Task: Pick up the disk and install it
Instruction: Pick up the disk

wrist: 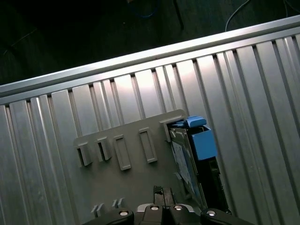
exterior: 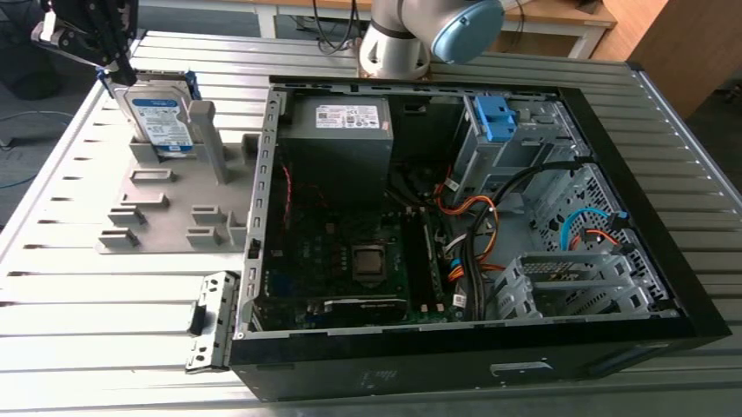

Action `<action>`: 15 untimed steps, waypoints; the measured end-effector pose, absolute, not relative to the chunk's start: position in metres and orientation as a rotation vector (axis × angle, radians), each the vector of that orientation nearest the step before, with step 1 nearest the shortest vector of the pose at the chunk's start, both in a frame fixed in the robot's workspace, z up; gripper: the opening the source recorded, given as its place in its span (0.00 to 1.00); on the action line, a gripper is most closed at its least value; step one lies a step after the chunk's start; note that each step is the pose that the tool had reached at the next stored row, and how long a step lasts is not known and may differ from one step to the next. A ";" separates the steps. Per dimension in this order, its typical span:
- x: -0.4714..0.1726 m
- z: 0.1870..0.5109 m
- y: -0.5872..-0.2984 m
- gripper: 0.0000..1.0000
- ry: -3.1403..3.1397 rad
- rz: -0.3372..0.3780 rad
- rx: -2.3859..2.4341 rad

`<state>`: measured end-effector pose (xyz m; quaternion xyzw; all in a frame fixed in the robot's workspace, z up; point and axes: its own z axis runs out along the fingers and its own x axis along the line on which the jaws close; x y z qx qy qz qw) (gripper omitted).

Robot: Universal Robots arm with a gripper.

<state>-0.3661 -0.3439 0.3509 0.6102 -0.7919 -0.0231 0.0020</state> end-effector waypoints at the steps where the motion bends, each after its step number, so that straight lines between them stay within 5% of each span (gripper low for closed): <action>1: -0.366 0.351 -0.344 0.11 -2.483 -0.072 1.916; 15: -0.366 0.351 -0.344 0.11 -2.460 -0.072 1.946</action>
